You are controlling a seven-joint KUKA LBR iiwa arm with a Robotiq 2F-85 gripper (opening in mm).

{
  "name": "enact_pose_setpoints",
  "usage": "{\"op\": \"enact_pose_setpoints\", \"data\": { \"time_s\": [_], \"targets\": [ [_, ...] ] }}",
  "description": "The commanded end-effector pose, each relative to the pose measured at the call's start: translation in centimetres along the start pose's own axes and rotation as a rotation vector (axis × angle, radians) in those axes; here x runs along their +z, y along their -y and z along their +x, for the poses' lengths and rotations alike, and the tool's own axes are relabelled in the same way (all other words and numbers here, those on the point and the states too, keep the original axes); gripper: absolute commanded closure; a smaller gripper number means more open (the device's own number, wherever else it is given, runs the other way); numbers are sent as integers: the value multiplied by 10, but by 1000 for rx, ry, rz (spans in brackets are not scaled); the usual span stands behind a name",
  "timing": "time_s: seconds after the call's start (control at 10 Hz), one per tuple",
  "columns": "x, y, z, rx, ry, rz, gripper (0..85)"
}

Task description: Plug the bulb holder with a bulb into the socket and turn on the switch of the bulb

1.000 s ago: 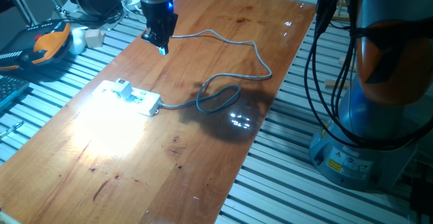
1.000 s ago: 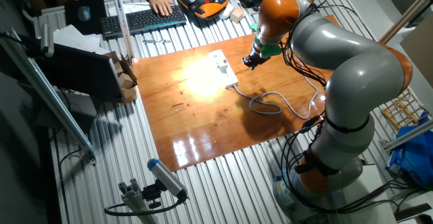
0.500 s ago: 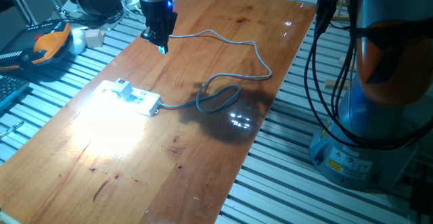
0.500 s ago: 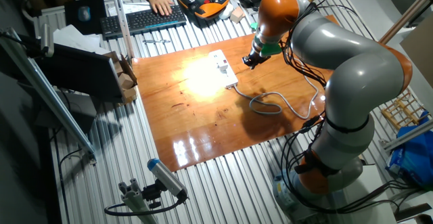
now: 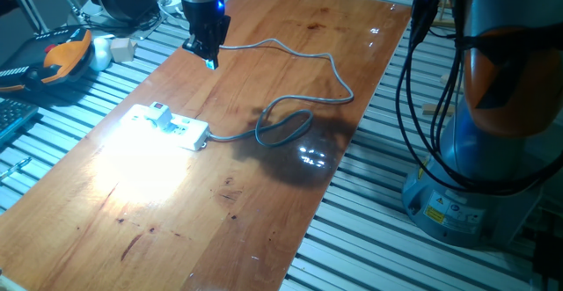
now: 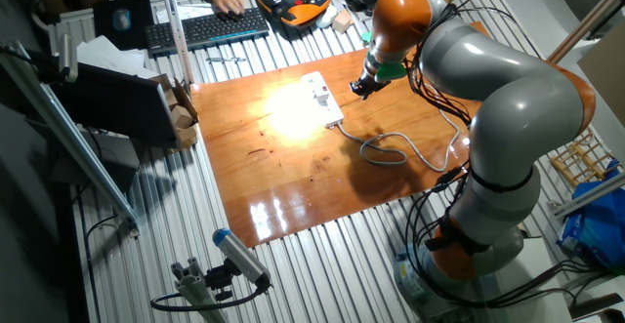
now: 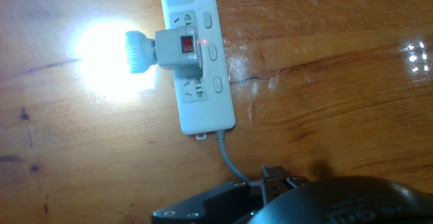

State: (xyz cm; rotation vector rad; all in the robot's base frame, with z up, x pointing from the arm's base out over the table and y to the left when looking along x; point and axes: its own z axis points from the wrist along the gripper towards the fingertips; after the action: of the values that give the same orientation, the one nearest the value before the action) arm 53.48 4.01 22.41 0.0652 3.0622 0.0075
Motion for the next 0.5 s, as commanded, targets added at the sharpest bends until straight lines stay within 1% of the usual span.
{"op": "enact_pose_setpoints", "data": {
  "time_s": [0.0,0.3,0.4],
  "targets": [
    [0,0,0,0,0,0,850],
    [-1,-1,0,-2,3,4,850],
    [-2,-1,-1,-2,0,3,850]
  ]
}}
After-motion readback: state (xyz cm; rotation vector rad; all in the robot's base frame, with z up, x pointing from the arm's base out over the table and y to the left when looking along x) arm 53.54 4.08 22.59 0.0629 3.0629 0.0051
